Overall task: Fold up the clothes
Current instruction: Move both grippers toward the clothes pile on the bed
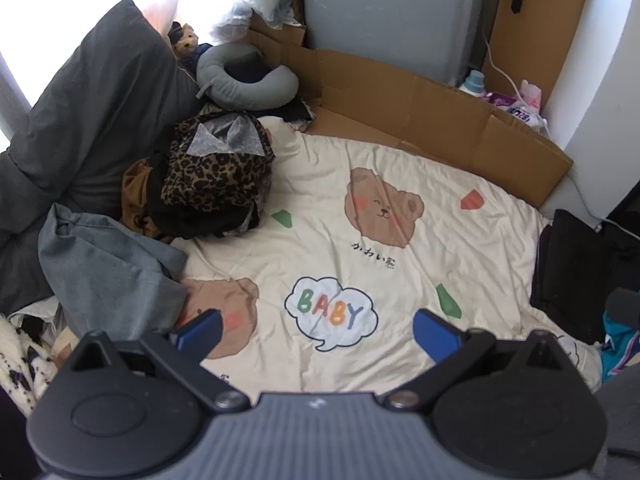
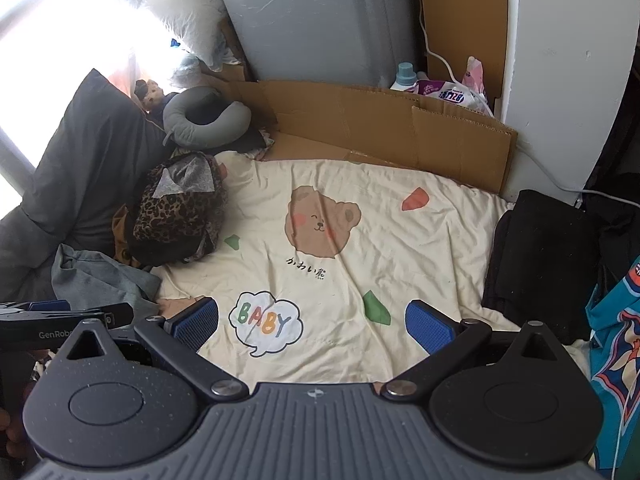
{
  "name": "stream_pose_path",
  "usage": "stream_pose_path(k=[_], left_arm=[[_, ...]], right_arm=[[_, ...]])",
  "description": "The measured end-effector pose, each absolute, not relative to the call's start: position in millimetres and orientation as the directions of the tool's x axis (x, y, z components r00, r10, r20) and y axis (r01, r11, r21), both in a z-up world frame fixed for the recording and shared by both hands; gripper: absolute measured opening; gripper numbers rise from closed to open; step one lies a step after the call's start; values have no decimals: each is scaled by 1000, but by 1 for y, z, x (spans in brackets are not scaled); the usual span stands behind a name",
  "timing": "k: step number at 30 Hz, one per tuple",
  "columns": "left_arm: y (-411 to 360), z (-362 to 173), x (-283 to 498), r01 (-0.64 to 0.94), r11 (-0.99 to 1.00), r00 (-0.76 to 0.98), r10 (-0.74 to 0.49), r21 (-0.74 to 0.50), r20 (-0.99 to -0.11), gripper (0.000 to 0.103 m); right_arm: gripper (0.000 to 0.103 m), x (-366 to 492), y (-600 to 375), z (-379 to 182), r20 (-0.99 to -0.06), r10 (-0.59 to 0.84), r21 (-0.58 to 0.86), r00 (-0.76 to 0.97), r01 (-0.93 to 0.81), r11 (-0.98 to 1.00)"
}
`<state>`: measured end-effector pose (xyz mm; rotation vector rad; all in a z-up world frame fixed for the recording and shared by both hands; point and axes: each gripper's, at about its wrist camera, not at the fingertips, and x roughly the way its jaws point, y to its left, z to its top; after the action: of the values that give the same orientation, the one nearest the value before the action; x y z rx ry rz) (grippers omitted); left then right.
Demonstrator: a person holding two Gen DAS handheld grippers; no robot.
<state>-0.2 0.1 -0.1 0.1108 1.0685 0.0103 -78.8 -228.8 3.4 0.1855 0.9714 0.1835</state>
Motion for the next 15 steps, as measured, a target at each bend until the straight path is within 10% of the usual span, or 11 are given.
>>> stream_pose_path(k=[15], left_arm=[[2, -3, -7, 56, 997, 473, 19, 51, -881, 101]], right_arm=[[103, -76, -231, -1, -800, 257, 263, 543, -68, 962]])
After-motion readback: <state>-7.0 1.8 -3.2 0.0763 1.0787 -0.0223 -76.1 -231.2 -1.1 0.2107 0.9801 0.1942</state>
